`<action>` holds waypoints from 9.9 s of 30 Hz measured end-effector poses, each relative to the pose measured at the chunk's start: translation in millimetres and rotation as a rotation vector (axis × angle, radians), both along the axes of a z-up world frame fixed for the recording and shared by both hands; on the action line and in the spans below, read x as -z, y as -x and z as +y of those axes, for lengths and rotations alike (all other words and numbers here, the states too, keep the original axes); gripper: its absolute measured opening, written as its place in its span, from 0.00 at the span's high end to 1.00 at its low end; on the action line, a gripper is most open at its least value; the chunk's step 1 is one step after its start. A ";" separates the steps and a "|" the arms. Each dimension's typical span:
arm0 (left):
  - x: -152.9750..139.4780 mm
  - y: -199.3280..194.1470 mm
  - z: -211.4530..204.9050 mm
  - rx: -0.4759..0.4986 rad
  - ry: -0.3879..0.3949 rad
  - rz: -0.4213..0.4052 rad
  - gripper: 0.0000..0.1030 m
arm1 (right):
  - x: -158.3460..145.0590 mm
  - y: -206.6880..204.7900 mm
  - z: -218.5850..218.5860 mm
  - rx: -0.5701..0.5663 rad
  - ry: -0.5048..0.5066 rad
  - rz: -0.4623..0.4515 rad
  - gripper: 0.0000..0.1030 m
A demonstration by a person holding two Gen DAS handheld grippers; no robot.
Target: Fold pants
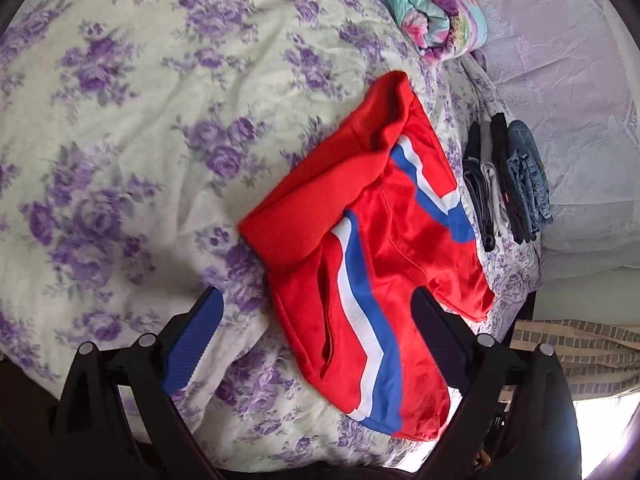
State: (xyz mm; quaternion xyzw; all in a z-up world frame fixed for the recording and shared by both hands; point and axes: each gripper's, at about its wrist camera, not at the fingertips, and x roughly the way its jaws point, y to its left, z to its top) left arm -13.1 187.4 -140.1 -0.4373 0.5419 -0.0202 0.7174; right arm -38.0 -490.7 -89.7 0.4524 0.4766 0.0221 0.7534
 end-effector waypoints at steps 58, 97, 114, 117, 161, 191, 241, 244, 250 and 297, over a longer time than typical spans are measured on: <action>-17.2 -76.0 -39.7 -0.070 -0.078 -0.094 0.36 | 59.9 -192.0 -51.8 0.158 -0.134 -0.079 0.40; -26.8 -150.7 -29.2 0.101 -0.276 -0.066 0.26 | -25.7 -241.8 151.6 -0.900 0.392 -0.344 0.48; -10.1 -182.9 -29.2 0.115 -0.198 -0.016 0.41 | 36.4 -331.4 239.2 -1.364 0.494 -0.249 0.57; -5.0 -184.6 -23.0 0.104 -0.187 -0.007 0.61 | 41.3 -330.9 239.5 -1.380 0.501 -0.253 0.82; -51.7 60.6 13.8 0.139 0.040 -0.325 0.87 | 9.3 39.0 279.7 -1.240 0.596 -0.170 0.97; -41.6 7.1 -75.1 0.489 -0.312 -0.184 0.30 | 35.9 -67.9 183.3 -0.262 0.873 0.134 0.61; -54.5 9.5 -101.2 0.518 -0.381 -0.214 0.19 | 18.9 196.3 5.6 0.516 0.043 -0.151 0.44; -55.7 11.6 -118.4 0.572 -0.337 -0.242 0.19 | 35.3 199.5 -7.1 0.568 -0.055 -0.133 0.43; 15.6 7.0 -137.8 0.671 -0.471 -0.021 0.22 | 67.1 176.2 -5.1 0.561 -0.103 -0.162 0.64; -21.9 62.1 -104.0 0.364 -0.511 -0.166 0.12 | 35.9 -126.3 344.7 -1.203 0.057 -0.082 0.22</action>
